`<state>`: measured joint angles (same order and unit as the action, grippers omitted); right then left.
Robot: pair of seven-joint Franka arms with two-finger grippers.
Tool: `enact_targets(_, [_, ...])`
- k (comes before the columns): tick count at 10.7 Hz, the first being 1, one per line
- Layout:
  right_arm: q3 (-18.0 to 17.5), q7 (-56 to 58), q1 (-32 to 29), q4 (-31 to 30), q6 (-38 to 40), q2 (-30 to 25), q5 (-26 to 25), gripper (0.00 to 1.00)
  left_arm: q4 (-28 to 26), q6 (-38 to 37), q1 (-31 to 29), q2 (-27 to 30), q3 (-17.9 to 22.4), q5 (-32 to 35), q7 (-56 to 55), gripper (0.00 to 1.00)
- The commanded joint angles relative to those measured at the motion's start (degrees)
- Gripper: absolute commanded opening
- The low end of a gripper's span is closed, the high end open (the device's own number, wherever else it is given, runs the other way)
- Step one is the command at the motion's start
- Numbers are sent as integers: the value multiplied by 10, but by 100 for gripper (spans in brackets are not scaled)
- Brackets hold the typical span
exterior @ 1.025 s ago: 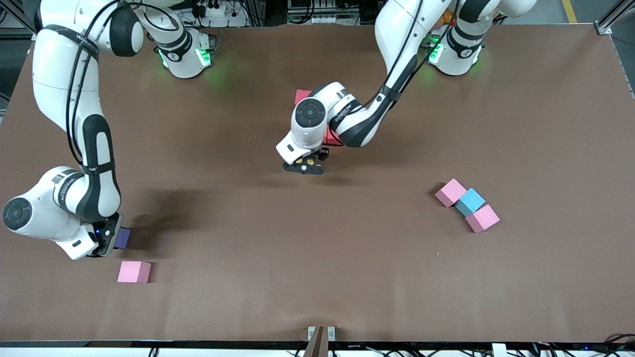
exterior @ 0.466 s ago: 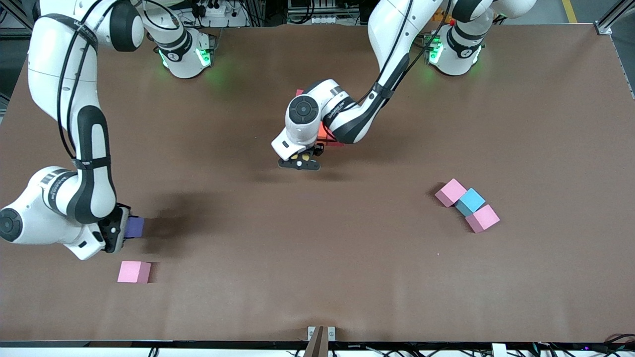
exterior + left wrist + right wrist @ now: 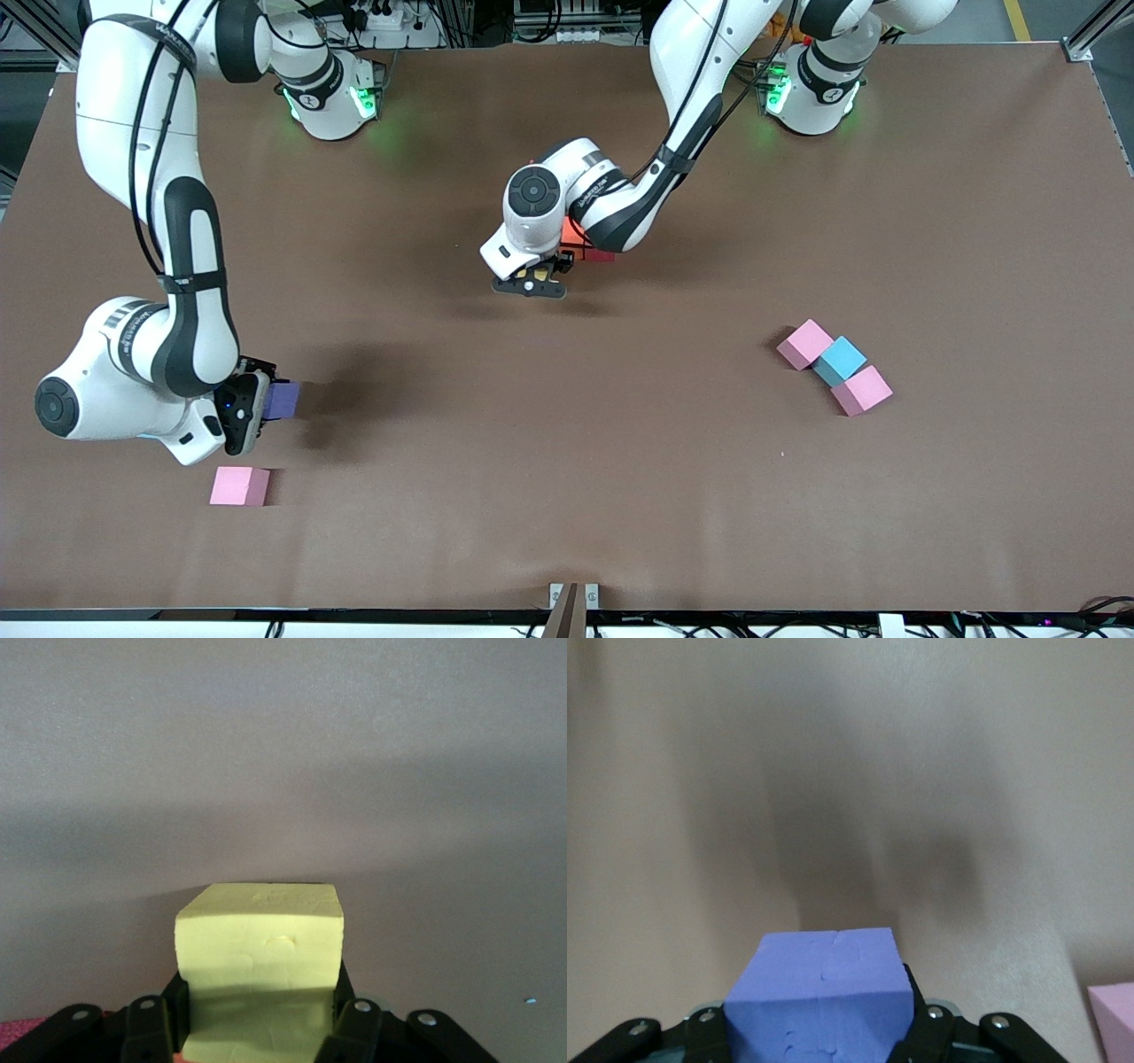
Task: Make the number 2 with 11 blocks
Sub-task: 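Place yellow below orange with the left gripper while the right gripper lifts purple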
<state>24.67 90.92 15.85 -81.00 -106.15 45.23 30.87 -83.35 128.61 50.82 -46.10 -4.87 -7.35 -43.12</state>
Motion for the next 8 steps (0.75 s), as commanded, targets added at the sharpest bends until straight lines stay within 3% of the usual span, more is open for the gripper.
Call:
enact_targets(1, [-1,-46,13,-7,18,-11,13,8,14,-10,10,-10,11,-5,-7,0])
enact_targets(3, [-1,-72,22,-7,31,-11,22,8,13,-10,10,-11,12,-3,-4,0])
enact_targets(4, [-1,-84,23,-7,44,-12,34,9,13,-10,10,-11,12,14,-3,92])
enact_targets(5, [-1,-91,23,-7,50,-12,38,8,11,-10,12,-11,10,44,-7,100])
enact_targets(8, [-1,-122,38,-8,53,-18,38,8,12,-10,13,-7,10,52,-8,100])
